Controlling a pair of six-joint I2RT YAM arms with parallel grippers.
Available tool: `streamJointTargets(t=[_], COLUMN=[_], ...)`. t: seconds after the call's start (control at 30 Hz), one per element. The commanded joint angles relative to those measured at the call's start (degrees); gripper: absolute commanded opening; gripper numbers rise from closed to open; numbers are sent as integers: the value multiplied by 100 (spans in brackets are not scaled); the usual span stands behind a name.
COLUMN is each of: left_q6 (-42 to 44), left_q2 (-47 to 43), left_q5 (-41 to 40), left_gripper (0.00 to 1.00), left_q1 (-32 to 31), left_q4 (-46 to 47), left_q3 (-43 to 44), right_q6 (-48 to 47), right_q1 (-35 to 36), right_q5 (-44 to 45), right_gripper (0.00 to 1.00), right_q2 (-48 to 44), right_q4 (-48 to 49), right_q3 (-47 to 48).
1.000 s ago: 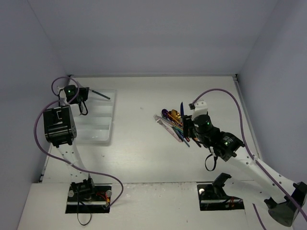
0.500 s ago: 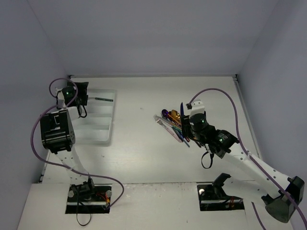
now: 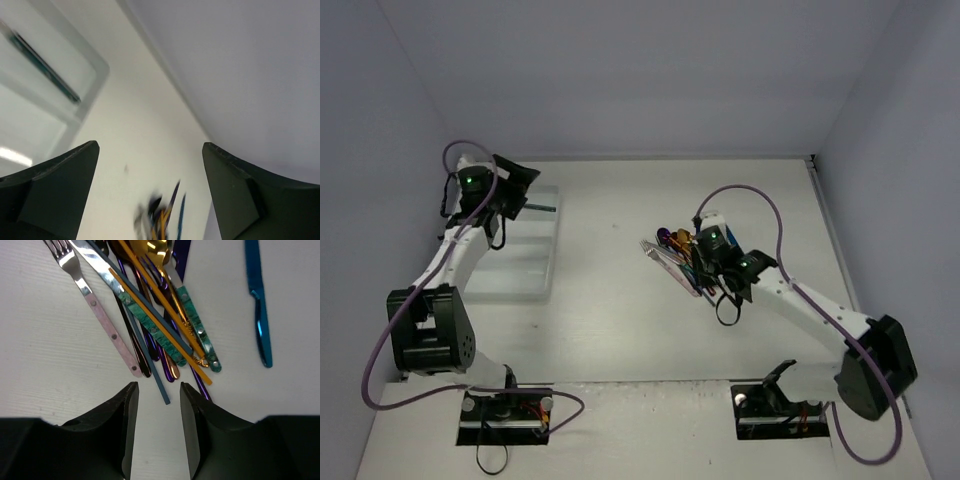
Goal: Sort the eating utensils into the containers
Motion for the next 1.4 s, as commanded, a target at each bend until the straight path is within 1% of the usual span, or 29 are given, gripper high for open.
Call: streamJointTargets(t=[0.0, 0.1, 0.2, 0.3, 0.4, 0.53, 0.67, 0.83, 1.0, 1.03, 1.1, 1.17, 1.23, 1.27, 1.37], left_q6=[1738, 1895, 2017, 2020, 1939, 1954, 1975, 2051, 2038, 2019, 1975, 1940, 1889, 1846, 1540], left_q2=[-1034, -1466, -1896, -2110, -2263, -2316, -2380, -2356, -2213, -2181, -2081, -1990, -1859, -1850, -1656], left_q5=[-269, -434, -797, -1013, -1031, -1110, -1148, -1127, -1099, -1089, -1066, -1066, -1020, -1001, -873], left_gripper=[83, 83, 83, 83, 83, 83, 83, 83, 83, 83, 83, 83, 82, 82, 77], left_q1=[-1206, -1768, -2279, -2692, -2846, -2993, -3066, -3086, -3168, -3173, -3225, -3301, -3434, -3472, -3596], left_q4=[-2095, -2498, -2843, -3111, -3153, -3277, -3308, -3326, -3294, -3294, -3290, -3276, -3210, -3163, -2851], left_q3=[166, -126, -344, -559, -725, -740, -723, -717, -706, -703, -676, -641, -564, -545, -482], right_q6=[-179, -446, -515, -489, -504, -578, -606, -690, -702, -702, -703, -710, -727, -720, -712], right_q1=[-2, 14, 18, 18, 34, 36, 36, 36, 46, 54, 71, 127, 289, 303, 601], right_q5=[-819, -1193, -1360, -1394, -1394, -1394, -1266, -1213, -1367, -1407, -1527, -1638, -1600, -1542, -1248], right_gripper=[35, 36, 39, 40, 40, 42, 42, 42, 36, 32, 18, 7, 0, 0, 0], right_q2=[740, 1286, 1822, 2266, 2704, 3185, 3370, 3518, 3551, 3540, 3502, 3453, 3300, 3222, 2757], right_q4=[167, 219, 271, 366, 465, 477, 494, 509, 556, 557, 564, 572, 573, 574, 586], right_q3=[512, 728, 975, 1255, 1446, 1783, 1939, 1892, 1632, 1616, 1494, 1417, 1368, 1370, 1448])
